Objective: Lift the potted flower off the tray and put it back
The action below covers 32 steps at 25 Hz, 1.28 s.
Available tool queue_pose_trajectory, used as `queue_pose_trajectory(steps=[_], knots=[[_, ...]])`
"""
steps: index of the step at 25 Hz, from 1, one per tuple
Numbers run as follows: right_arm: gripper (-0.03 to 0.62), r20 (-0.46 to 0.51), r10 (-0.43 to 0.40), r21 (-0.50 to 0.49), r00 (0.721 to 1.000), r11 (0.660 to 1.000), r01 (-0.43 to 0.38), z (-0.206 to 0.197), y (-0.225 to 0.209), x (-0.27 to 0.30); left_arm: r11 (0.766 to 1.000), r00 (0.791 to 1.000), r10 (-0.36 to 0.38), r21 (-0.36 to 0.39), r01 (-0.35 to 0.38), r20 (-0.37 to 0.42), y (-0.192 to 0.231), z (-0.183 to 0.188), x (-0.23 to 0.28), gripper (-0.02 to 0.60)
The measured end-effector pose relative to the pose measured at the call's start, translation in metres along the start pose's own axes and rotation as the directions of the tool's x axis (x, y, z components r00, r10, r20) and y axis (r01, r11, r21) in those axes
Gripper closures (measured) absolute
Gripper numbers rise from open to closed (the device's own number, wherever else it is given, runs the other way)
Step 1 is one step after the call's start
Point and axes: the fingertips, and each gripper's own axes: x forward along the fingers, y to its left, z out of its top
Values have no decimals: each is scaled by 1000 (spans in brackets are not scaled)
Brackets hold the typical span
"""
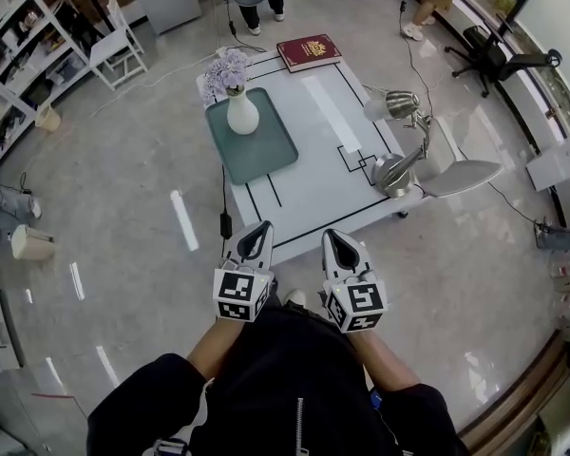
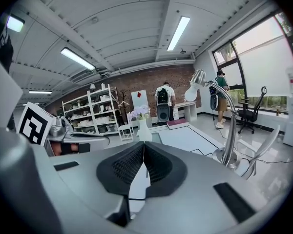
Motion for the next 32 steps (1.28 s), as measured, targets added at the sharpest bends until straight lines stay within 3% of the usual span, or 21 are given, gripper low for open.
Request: queue_pose_trajectory(steps=[15, 23, 32], knots=[[586, -26, 73, -4, 997, 997, -74, -2, 5, 33, 998, 998, 55, -29, -55, -3, 21, -2, 9, 575], [586, -22, 132, -41, 991, 990, -133, 24, 38, 101, 995, 996, 92, -39, -92, -1, 86, 10, 22, 575], [586, -21, 129, -70, 991, 989, -130, 54, 64, 200, 995, 997, 78, -59, -79, -19, 175, 19, 50, 575]])
